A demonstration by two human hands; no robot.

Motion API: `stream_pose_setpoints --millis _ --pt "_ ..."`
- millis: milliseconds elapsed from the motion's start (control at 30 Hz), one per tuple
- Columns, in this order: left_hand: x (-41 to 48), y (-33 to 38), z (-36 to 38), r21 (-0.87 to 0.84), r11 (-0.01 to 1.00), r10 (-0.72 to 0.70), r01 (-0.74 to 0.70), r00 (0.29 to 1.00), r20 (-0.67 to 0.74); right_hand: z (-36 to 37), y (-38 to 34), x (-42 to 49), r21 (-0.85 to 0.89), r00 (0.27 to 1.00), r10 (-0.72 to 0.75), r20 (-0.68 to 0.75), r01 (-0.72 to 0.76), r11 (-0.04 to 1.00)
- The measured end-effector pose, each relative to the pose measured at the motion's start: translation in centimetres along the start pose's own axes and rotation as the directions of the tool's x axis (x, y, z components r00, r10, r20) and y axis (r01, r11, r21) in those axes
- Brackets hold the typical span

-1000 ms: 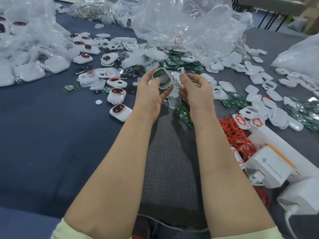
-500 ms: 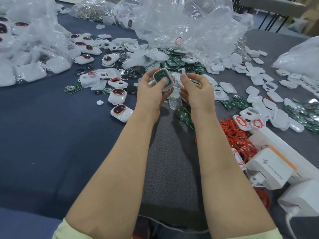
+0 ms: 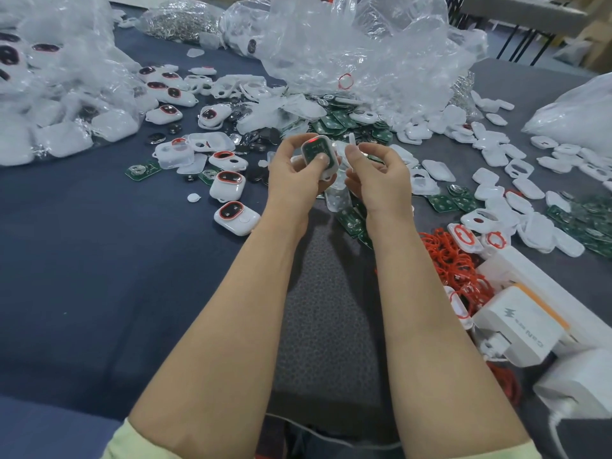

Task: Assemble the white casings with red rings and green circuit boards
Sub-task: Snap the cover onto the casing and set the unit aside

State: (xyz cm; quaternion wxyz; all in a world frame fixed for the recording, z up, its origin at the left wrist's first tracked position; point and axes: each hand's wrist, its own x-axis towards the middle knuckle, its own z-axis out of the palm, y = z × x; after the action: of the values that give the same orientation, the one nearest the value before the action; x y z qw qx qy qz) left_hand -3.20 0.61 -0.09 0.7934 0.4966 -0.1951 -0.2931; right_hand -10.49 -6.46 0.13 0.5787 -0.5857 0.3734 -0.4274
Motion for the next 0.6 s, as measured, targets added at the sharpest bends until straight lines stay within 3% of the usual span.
stream_pose_setpoints --millis 233,467,600 --pt "0.0 0.3 0.1 -0.098 0.994 -0.063 0.056 0.996 -0.069 0.4 -0.3 -0.6 -0.078 0.998 -0.064 -0.011 0.063 0.995" --pt "0.4 0.4 0.6 -0.244 0.958 -0.178 0.150 0.979 -0.099 1.8 -0.6 -2.3 -0.302 0.936 -0.352 0.013 0.340 0.891" --pt "0.3 0.7 0.7 -0.286 0.944 -0.195 0.161 0.976 -0.095 2.2 -0.6 -2.4 -0.358 0.910 -0.415 0.008 0.390 0.848"
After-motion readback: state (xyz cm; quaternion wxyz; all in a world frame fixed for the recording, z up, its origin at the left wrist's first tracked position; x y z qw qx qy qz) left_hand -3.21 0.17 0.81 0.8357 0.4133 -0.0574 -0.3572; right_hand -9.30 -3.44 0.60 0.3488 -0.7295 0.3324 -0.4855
